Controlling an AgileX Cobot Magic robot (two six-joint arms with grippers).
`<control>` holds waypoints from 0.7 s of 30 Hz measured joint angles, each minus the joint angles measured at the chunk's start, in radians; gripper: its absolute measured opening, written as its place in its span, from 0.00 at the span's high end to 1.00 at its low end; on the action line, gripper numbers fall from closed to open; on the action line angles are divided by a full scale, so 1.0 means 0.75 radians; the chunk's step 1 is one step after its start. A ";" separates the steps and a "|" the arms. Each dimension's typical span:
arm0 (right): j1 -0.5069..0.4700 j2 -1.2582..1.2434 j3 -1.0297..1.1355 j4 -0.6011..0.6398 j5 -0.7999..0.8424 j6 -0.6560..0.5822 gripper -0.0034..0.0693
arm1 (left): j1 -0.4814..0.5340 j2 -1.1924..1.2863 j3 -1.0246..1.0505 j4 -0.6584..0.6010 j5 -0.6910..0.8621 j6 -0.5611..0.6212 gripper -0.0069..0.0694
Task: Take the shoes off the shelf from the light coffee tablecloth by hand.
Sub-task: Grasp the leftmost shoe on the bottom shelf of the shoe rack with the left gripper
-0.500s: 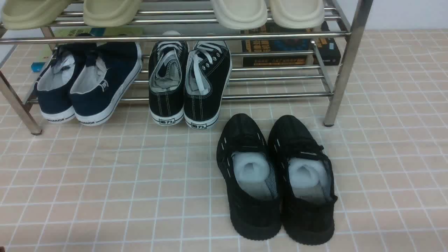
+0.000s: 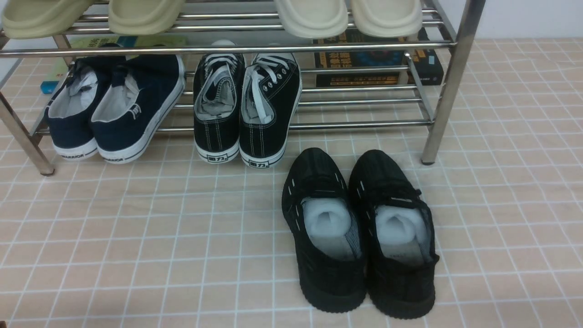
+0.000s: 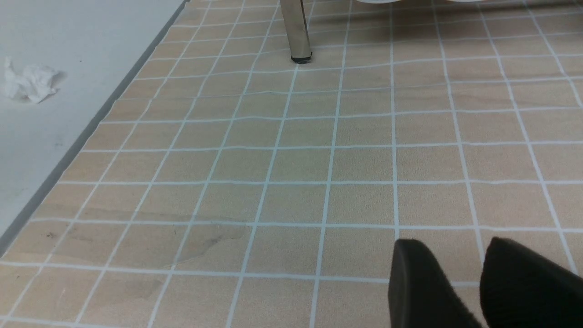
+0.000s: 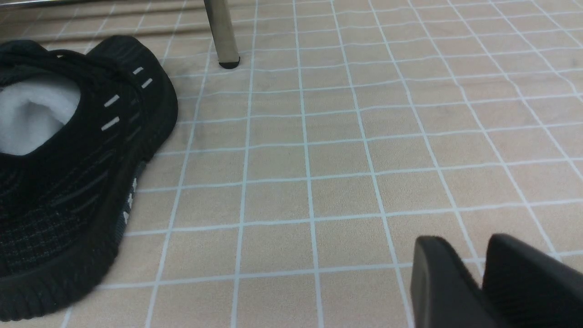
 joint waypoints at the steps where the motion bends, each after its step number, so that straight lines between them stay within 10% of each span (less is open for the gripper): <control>1: 0.000 0.000 0.000 0.000 0.000 0.000 0.71 | 0.000 0.000 0.000 0.000 0.000 0.000 0.60; 21: 0.000 0.000 0.000 0.000 0.000 0.000 0.67 | 0.000 0.000 0.001 -0.139 -0.030 -0.144 0.60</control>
